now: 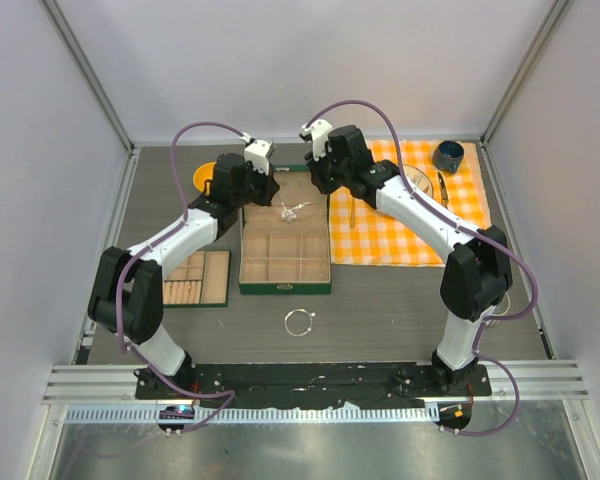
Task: Organize the mixed jewelry
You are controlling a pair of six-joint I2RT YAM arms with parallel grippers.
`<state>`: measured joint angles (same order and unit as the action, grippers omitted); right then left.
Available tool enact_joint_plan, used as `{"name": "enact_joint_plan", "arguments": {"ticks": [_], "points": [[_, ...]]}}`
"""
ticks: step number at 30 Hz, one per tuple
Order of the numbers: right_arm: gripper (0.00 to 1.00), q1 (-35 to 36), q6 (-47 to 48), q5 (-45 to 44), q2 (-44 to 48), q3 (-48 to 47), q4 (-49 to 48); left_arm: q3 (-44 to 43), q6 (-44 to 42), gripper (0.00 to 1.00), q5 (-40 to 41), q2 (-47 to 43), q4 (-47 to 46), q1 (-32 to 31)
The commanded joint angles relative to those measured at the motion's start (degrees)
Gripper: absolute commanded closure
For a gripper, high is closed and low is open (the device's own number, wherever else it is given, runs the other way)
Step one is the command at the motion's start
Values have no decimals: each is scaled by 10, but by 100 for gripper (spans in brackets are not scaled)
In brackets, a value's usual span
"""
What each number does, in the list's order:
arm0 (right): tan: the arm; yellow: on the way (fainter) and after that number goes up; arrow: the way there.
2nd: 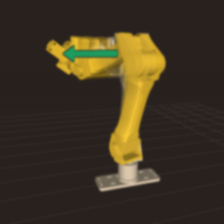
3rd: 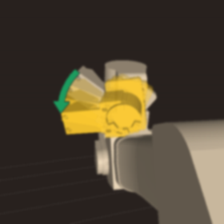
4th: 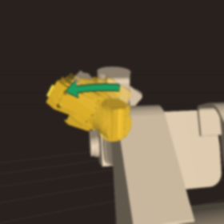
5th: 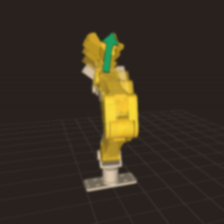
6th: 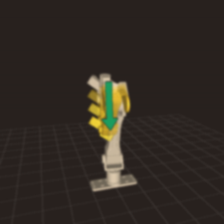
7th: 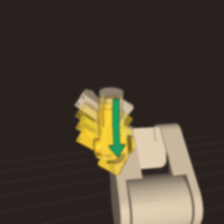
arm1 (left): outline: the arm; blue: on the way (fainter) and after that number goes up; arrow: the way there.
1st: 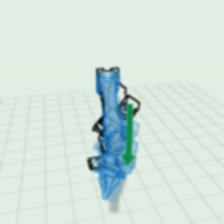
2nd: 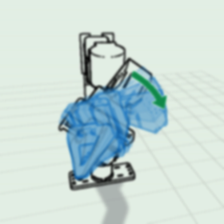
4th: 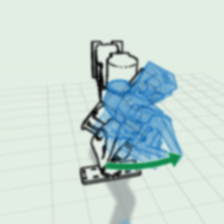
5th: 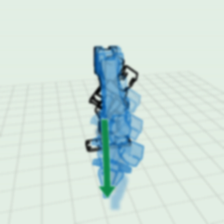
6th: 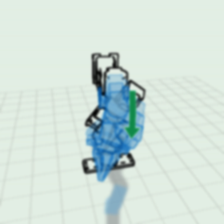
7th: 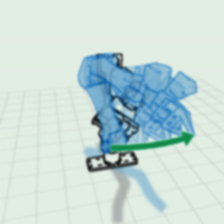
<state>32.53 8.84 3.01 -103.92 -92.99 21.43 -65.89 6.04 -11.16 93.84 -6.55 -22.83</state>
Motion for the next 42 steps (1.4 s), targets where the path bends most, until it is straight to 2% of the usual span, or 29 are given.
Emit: {"name": "enact_joint_plan", "arguments": {"ticks": [1,10,18,19,30,35,42], "points": [[76,4,-3,-5,13,-11,-23,-6,5,94,-7,-9,-18,3],[71,7,20,9,48,28,-9,8,5,86,-4,-23,-13,3],[64,15,43,17,72,71,4,21,4,68,2,-43,-3,3],[60,18,47,17,73,73,7,21,4,66,3,-46,-1,3],[54,53,67,5,58,68,12,46,-5,55,8,-98,24,3],[55,53,68,11,46,62,12,59,-46,51,-12,-125,56,3],[55,53,65,8,42,63,11,92,-201,47,-73,-139,98,4]]}}
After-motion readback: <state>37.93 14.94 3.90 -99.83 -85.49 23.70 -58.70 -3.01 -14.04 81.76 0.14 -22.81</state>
